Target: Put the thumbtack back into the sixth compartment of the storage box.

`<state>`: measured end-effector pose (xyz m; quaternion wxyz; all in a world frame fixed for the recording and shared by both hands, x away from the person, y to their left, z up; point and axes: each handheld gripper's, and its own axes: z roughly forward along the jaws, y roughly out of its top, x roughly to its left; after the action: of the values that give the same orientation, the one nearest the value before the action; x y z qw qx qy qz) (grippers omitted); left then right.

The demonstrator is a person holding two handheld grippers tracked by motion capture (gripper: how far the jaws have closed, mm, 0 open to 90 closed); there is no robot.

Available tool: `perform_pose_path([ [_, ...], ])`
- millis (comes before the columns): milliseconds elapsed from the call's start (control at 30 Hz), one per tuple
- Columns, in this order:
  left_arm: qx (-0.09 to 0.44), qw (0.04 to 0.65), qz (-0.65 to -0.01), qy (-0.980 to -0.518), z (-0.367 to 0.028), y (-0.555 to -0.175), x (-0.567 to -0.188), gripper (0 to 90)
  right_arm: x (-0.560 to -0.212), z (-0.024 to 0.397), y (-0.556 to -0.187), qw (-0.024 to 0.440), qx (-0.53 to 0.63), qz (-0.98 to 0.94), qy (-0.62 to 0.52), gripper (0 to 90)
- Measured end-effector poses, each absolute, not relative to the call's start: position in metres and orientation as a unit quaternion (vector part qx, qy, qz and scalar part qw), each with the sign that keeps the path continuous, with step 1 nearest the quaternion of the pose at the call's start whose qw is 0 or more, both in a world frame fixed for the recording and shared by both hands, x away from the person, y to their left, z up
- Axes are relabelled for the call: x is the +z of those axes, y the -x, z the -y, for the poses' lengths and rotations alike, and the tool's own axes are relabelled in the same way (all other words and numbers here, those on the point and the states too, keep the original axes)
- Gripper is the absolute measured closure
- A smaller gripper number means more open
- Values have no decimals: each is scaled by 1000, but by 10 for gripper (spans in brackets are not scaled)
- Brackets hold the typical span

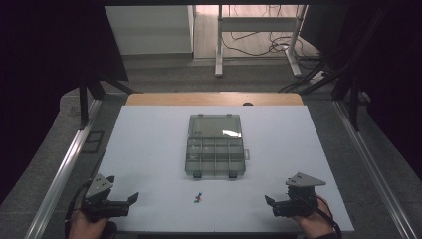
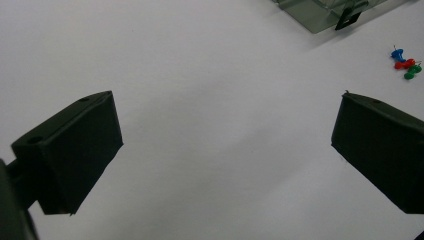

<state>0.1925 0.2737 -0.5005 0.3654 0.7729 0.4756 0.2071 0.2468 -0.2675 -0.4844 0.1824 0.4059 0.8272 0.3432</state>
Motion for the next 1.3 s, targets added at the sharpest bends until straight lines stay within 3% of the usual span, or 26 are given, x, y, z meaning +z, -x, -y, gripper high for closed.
perform_pose_path([
  [1300, 204, 360, -463, -783, -271, -194, -501, 8, -476, 185, -275, 121, 302, -878, -351, 28],
])
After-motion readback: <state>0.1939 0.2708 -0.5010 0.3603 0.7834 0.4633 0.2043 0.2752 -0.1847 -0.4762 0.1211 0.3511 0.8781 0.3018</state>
